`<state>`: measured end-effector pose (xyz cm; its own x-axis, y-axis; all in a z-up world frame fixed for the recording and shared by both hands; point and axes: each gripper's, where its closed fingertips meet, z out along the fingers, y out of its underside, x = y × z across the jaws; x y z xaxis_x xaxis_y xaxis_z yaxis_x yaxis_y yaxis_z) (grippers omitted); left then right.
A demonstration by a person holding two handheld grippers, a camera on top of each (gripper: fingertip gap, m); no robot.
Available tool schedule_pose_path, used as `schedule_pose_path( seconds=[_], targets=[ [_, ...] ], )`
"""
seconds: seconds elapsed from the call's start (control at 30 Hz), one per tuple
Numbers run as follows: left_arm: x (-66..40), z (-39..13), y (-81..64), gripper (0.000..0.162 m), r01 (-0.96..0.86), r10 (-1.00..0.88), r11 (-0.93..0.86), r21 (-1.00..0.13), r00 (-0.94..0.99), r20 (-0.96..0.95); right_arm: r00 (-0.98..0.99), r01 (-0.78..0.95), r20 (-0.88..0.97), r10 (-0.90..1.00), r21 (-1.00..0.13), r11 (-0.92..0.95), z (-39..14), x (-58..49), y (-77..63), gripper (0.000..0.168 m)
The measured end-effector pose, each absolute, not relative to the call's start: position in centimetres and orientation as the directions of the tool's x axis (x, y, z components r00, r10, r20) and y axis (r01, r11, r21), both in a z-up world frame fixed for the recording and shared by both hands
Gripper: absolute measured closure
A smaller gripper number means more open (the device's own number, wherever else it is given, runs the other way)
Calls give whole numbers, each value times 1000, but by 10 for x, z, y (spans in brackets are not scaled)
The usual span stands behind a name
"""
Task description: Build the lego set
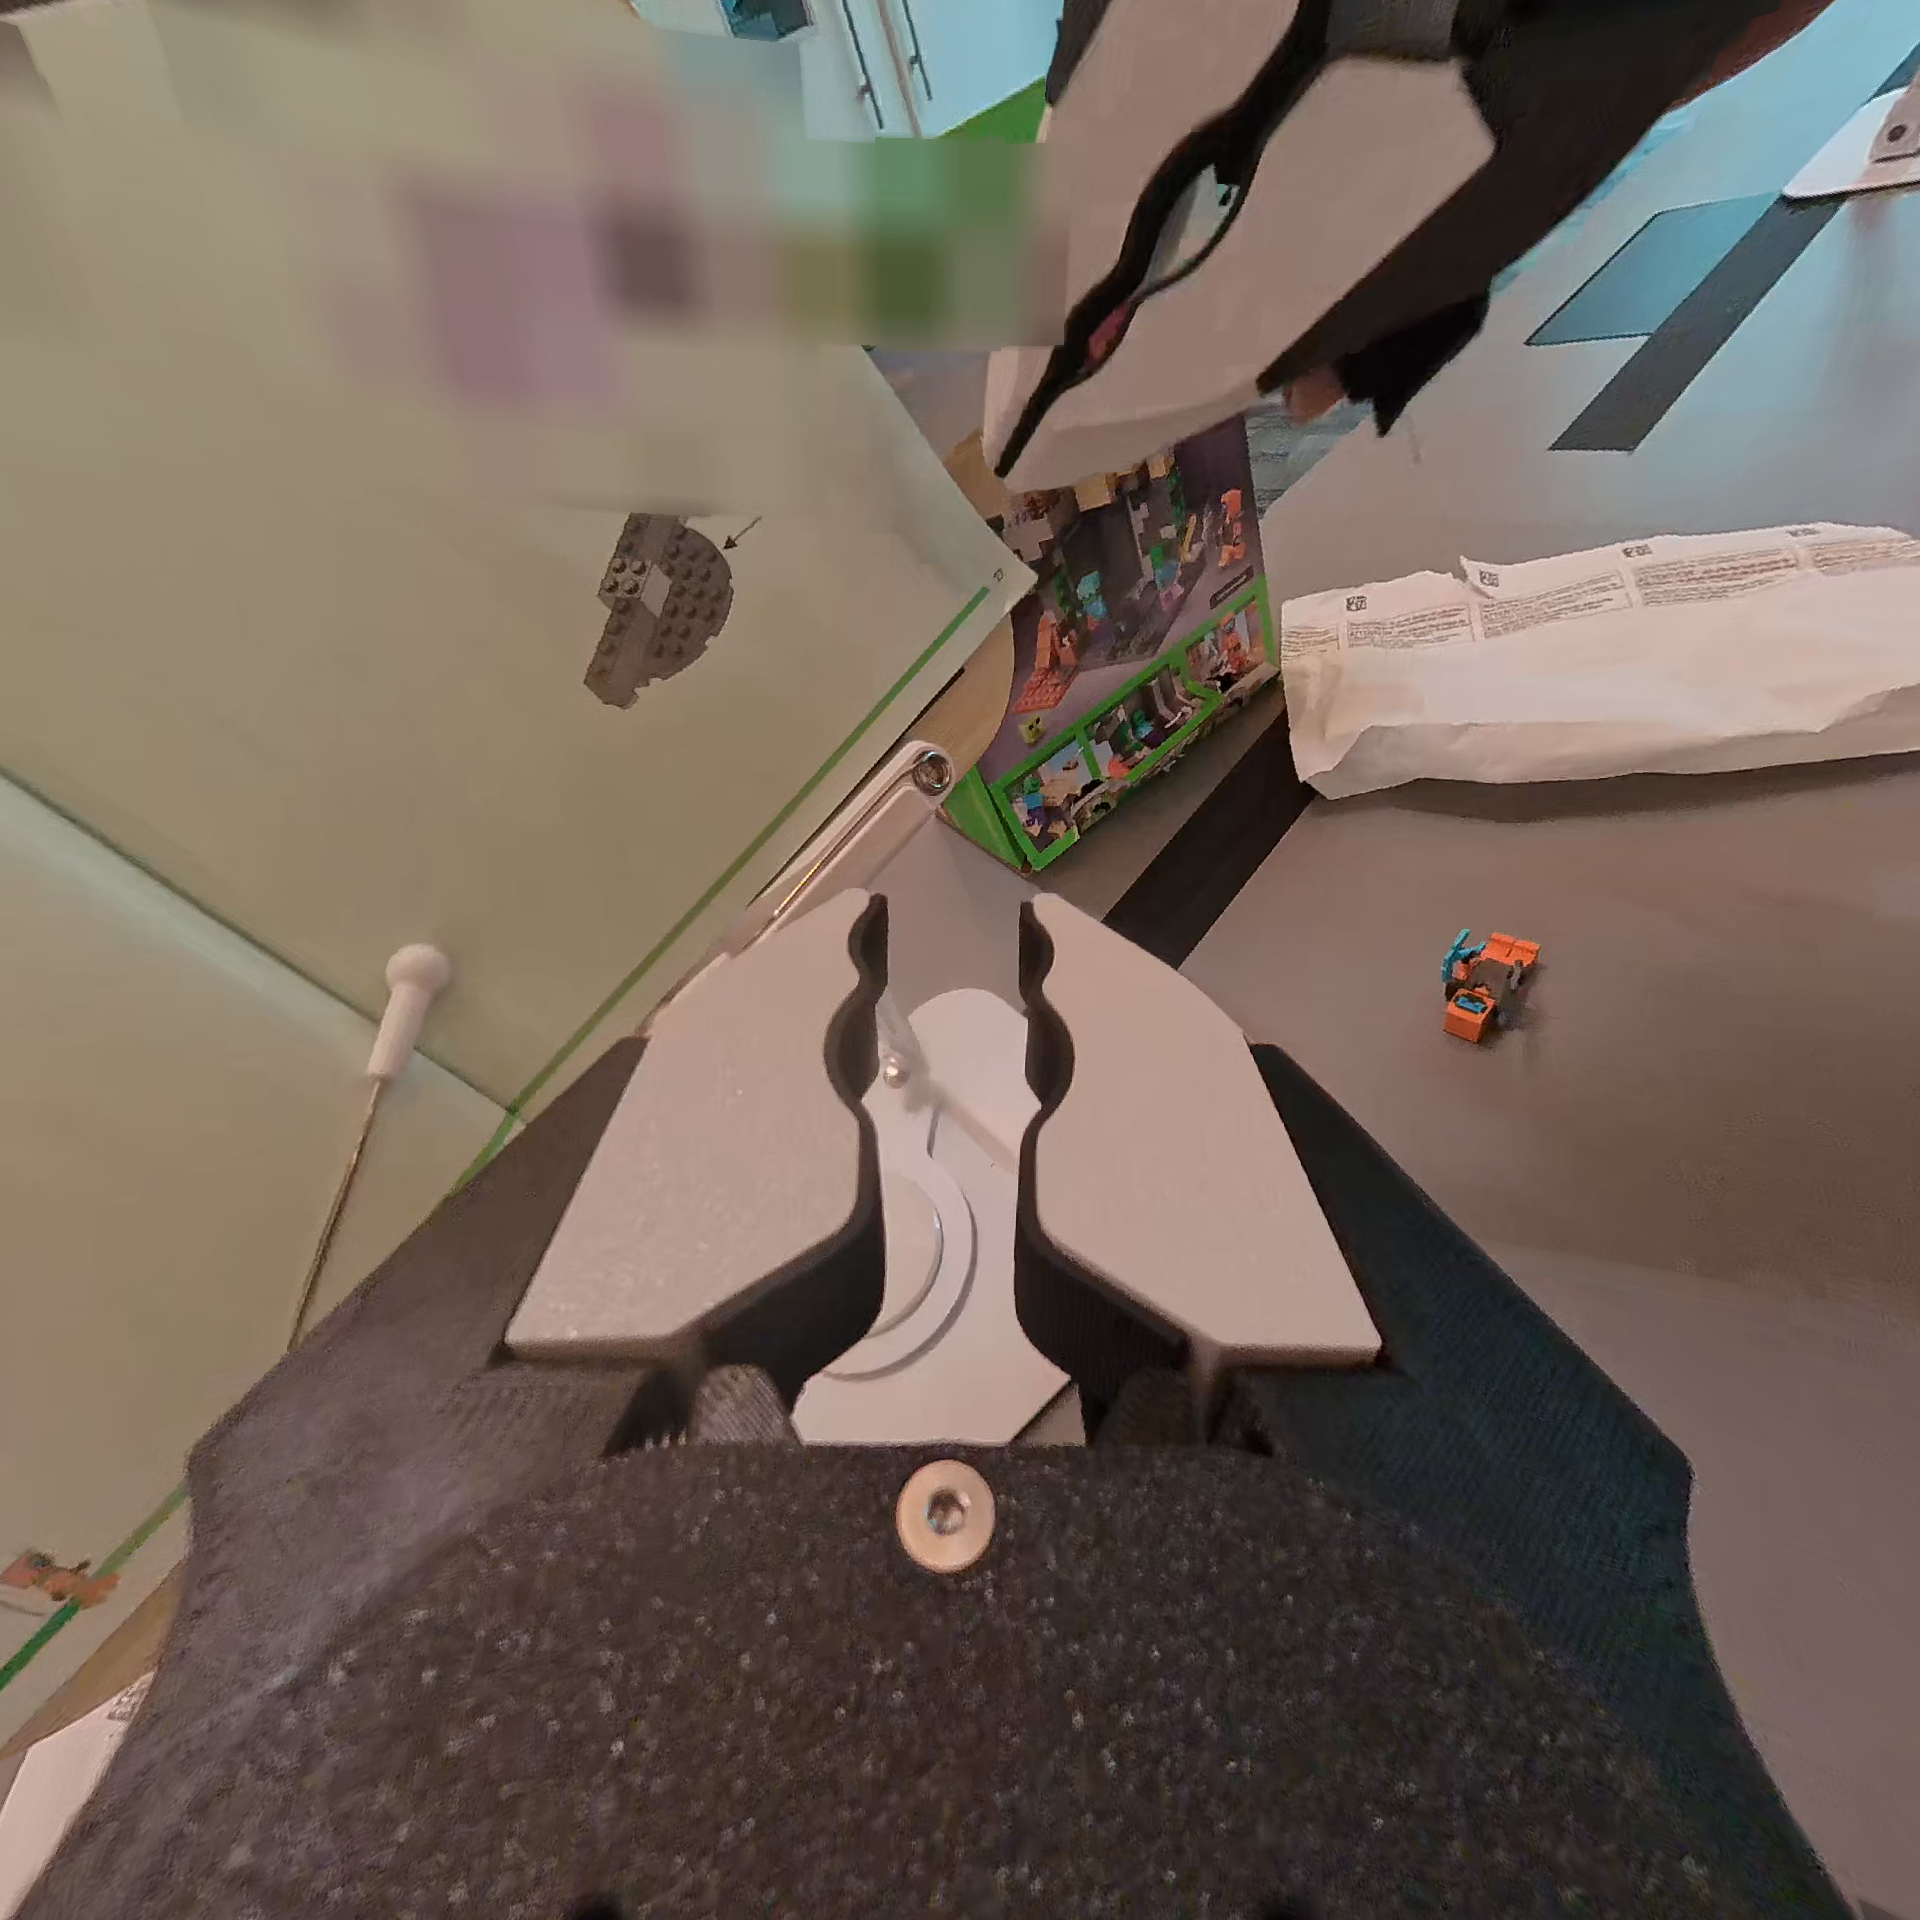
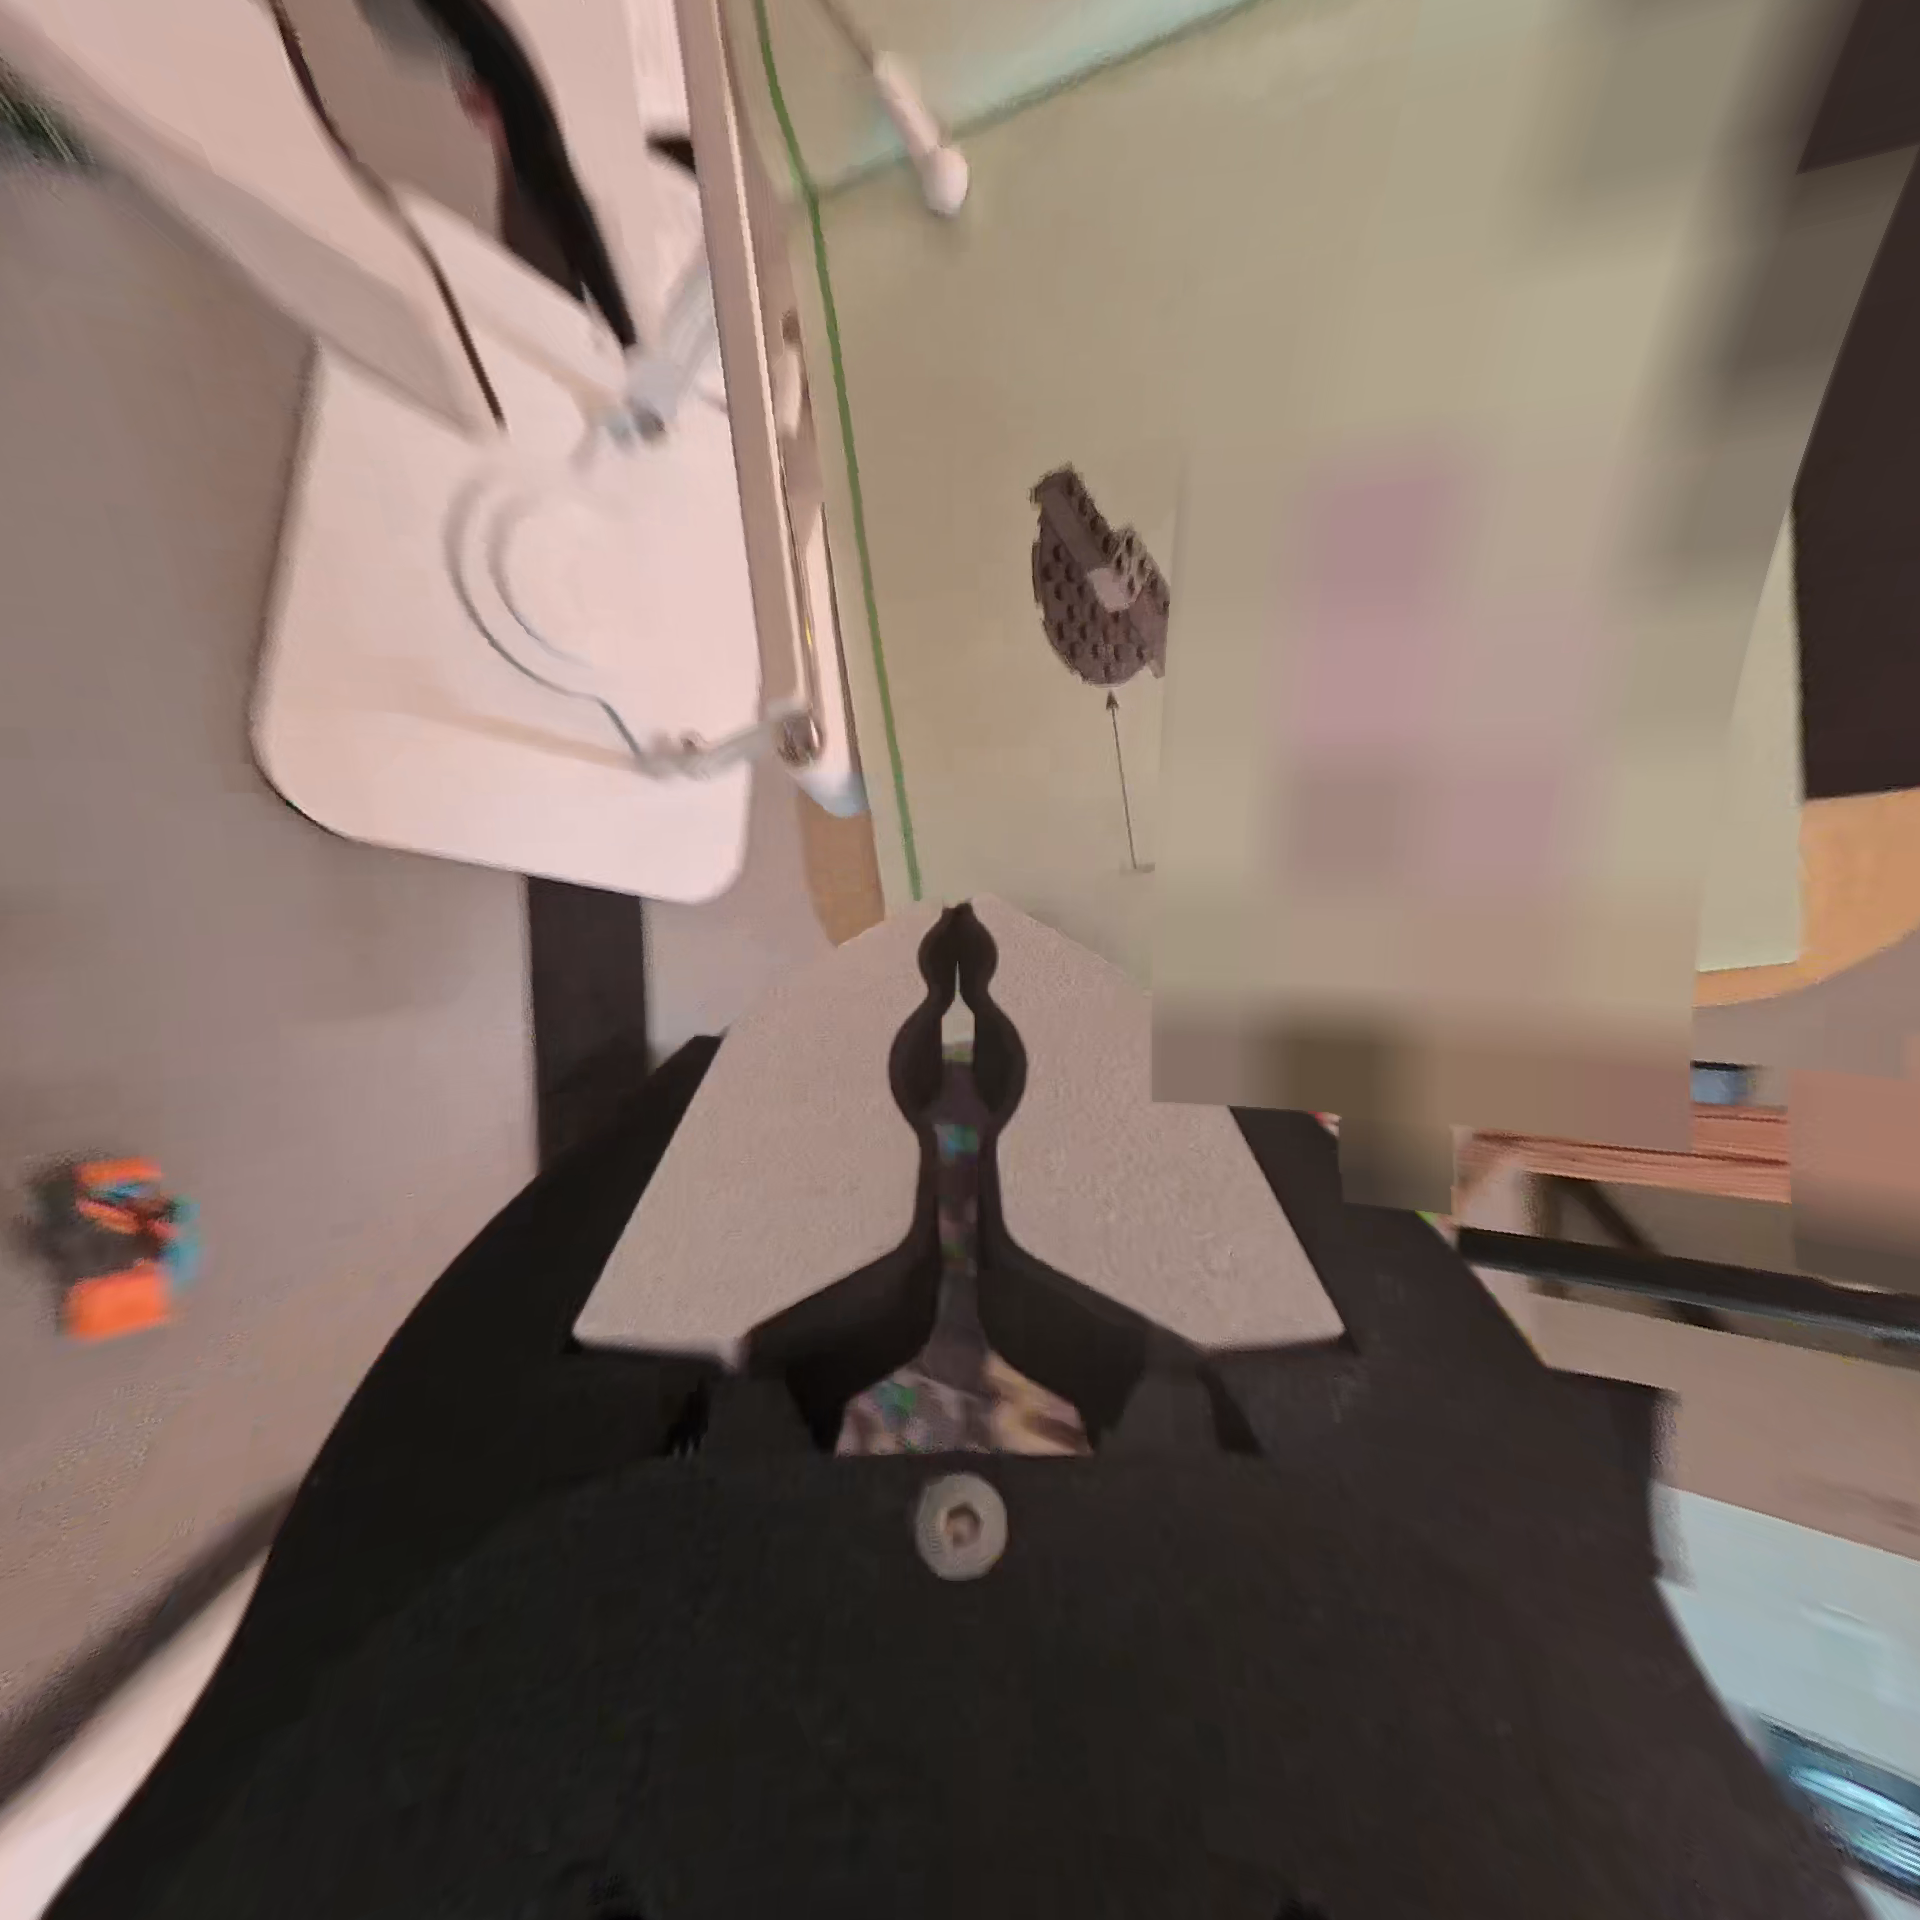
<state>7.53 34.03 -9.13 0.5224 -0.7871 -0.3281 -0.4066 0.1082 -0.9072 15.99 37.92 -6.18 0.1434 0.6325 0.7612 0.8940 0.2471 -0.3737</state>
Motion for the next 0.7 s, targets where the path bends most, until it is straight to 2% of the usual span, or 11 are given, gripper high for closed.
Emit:
schedule_pose_path(
  seconds=[0.03,0.1,0.13,0.17,0.23,0.33,0.43,0.7],
  targets=[
    [75,-92,339,138,-406,-788,107,-908,523,-326,91,916,802,590,-300,266,-66,165,382,168],
    [72,-95,338,139,-405,-788,96,-909,528,-318,8,940,851,526,-186,287,-78,171,388,168],
    [70,-97,337,139,-402,-789,87,-911,531,-309,-21,945,862,506,-148,291,-84,173,391,152],
    [68,-98,336,139,-398,-791,76,-914,534,-298,-43,953,867,496,-114,281,-91,176,395,144],
    [62,-100,335,140,-391,-790,62,-918,543,-285,-73,958,884,462,-66,278,-99,179,402,138],
    [52,-101,333,140,-386,-787,55,-921,551,-279,-111,957,901,419,-16,290,-101,180,408,140],
    [46,-103,332,140,-379,-788,44,-924,556,-266,-136,953,909,394,11,302,-99,179,411,154],
    [39,-110,329,140,-364,-794,27,-931,558,-241,-140,951,899,414,7,308,-95,180,409,168]
  ],
)
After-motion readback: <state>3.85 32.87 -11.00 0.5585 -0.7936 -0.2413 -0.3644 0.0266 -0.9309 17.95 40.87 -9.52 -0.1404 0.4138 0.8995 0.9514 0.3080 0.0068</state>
